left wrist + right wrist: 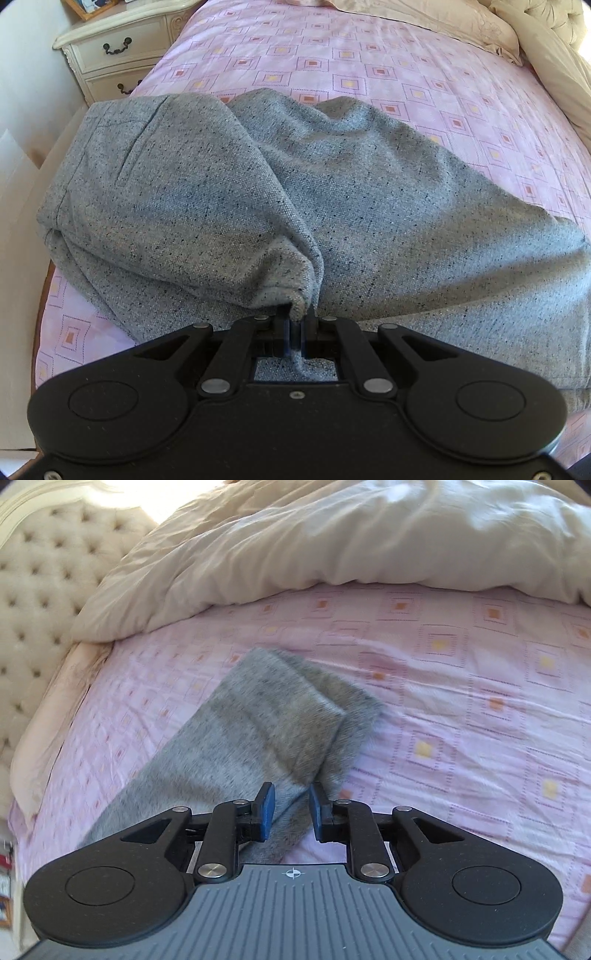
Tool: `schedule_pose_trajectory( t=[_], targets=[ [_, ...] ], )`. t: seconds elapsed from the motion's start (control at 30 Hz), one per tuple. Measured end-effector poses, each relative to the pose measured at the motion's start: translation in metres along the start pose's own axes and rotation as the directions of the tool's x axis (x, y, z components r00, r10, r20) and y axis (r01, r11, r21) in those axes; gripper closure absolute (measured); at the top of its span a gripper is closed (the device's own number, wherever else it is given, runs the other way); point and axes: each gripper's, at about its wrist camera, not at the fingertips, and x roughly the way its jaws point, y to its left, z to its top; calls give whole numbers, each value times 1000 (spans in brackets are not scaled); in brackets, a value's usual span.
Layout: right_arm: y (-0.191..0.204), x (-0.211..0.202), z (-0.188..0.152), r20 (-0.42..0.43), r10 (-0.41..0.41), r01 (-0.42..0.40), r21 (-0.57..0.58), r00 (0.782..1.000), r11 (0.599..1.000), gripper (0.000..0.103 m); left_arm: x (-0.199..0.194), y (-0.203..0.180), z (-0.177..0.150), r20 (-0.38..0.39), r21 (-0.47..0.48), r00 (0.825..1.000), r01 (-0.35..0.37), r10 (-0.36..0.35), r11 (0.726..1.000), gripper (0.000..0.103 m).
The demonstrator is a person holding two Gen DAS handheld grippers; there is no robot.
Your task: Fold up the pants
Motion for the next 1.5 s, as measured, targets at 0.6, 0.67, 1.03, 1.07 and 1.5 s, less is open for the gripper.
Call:
schedule_pose_trajectory(
  t=[0.6,0.67,1.03,1.07,1.5],
  targets=[
    [36,-49,18,180,44,-1,-231,983,973,98,-19,-1,0,71,31,996,60,-62,998,98],
    [28,-35,14,129,-19,51,-250,992,967,98,-24,-8,-2,91,76,995,34,-41,997,97],
    [-5,-6,2,30,-65,70,-171,997,983,92,5,-2,0,-76,19,997,-26,28,999,77],
    [-9,-13,1,45,-36,43,-165,998,985,86,5,0,0,-92,7,996,-21,21,1000,77],
    [-55,-9,19,80,45,-51,74,996,996,63,-59,-56,7,24,255,999,19,-26,967,78]
  ],
)
